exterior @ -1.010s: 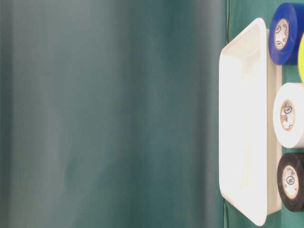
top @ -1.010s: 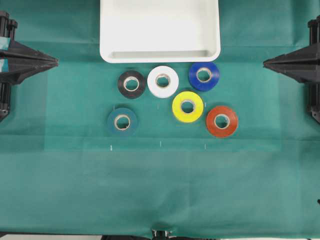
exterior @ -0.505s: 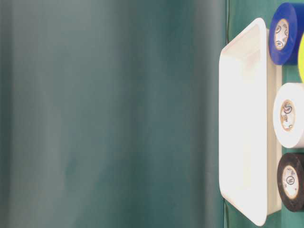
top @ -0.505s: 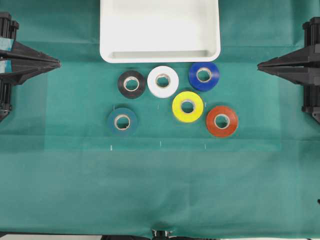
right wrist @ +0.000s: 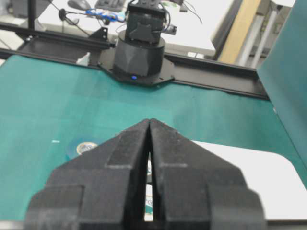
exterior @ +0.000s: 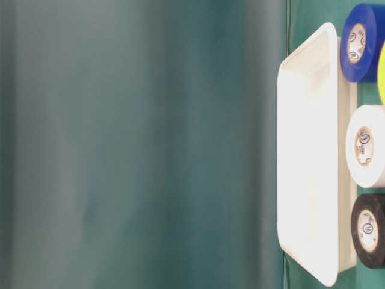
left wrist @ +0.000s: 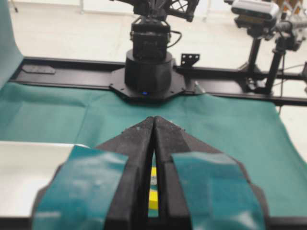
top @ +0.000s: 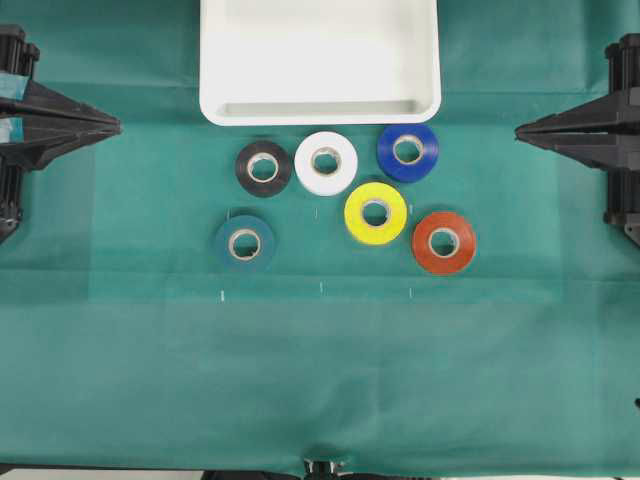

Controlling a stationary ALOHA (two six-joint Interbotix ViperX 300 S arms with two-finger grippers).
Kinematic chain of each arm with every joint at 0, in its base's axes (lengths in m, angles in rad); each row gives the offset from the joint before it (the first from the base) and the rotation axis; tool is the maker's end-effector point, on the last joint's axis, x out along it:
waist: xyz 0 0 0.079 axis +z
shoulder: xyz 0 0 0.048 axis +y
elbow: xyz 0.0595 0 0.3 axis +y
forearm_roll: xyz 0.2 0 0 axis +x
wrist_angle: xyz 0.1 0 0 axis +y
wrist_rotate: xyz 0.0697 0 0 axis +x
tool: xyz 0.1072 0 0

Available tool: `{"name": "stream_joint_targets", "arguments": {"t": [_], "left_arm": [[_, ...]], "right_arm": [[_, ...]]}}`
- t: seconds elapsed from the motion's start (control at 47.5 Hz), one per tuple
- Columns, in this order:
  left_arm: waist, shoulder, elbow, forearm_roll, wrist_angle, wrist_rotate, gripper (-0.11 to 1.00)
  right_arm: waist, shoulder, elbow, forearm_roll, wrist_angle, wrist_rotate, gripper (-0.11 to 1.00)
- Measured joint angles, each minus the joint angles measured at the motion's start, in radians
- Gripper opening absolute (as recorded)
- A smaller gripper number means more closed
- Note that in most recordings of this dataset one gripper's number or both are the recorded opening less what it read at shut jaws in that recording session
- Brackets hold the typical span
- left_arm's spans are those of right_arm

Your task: Pick up the tape from a random location and place it into the white case.

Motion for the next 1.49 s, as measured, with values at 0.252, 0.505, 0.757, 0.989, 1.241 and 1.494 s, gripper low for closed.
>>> {"name": "stream_joint_targets", "arguments": {"t": [0.252,0.505,0.757,0.989,1.241,1.494], "left_arm": [[0.002,0.000,-0.002,-0.002,0.000,-0.002,0.67],[0.002,0.000,-0.002,0.000,0.000,0.002,0.97],[0.002,0.000,0.000,0.000,0.002,0.002,0.98],[-0.015,0.000,-0.002,0.000,0.014,0.003,0.98],[-0.075,0.000,-0.002,-0.002,0.020,0.005,0.98],[-0.118,0.000,-0.003,0.003,0.020,0.005,0.97]], "right_arm": [[0.000,0.000,0.000,0.000,0.002,0.000,0.00],[-0.002,0.000,0.000,0.000,0.014,0.000,0.00],[0.000,-0.002,-0.002,0.000,0.018,0.002,0.00],[0.000,0.000,-0.005,0.000,0.020,0.002,0.00],[-0.002,0.000,-0.005,0.000,0.021,0.002,0.00],[-0.002,-0.002,-0.005,0.000,0.028,0.002,0.00]]}}
